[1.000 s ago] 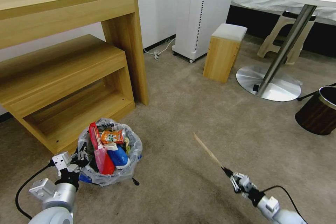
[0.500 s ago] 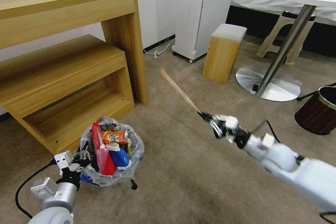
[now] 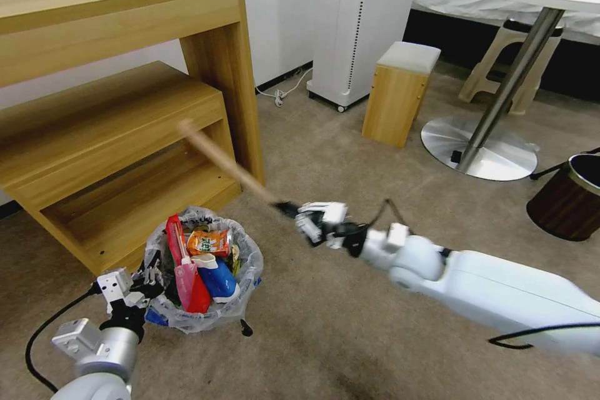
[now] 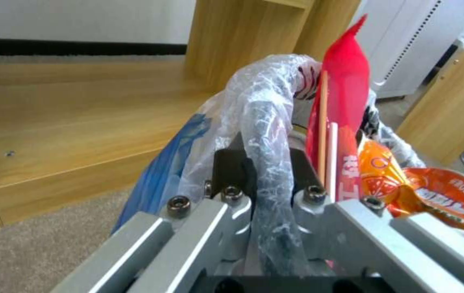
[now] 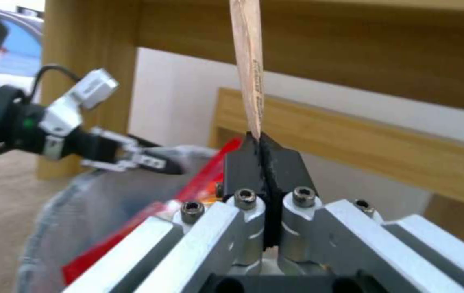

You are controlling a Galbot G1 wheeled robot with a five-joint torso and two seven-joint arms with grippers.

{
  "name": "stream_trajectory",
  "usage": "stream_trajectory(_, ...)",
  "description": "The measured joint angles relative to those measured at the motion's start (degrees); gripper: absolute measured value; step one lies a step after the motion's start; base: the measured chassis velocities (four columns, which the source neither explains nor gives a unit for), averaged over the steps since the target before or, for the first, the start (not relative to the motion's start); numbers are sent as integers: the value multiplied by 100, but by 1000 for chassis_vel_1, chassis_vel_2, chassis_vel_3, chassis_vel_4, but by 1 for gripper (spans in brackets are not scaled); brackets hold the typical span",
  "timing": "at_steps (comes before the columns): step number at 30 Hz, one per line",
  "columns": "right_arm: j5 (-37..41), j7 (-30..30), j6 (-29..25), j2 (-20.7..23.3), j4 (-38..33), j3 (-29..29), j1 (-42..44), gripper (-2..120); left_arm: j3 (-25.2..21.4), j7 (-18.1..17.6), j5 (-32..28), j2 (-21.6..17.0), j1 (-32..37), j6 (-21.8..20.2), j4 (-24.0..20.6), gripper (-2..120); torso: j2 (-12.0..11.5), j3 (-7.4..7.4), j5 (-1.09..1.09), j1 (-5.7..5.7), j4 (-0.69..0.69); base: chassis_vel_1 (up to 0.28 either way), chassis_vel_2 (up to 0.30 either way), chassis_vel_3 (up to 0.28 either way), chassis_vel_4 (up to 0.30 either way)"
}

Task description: Pick up the trash bin and place the garbage on the floor into it.

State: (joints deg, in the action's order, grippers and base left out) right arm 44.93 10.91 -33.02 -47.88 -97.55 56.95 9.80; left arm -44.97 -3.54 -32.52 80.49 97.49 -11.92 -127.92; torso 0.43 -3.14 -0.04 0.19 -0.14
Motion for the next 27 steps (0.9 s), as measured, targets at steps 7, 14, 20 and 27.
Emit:
stream_trajectory(7,-155,-51,22,-271,268,395,3,0,-88,-23,-60,0,32,-1,-87,3,1,0,3,0,-1,0,0,0,0)
stream_trajectory(14,-295,-64,-21,-357,565,420,133,0,-104,-39,-111,-4,30,-4,-138,3,0,0,3,0,-1,0,0,0,0)
stream_trajectory(20,-477,-66,-97,-500,907,379,280,0,-75,-39,-108,33,77,-9,-260,3,0,0,4,0,-1,0,0,0,0)
stream_trajectory(27,-530,-66,-107,-633,1093,388,247,0,-56,-28,-94,31,156,-21,-360,3,1,0,4,0,0,0,0,0,0)
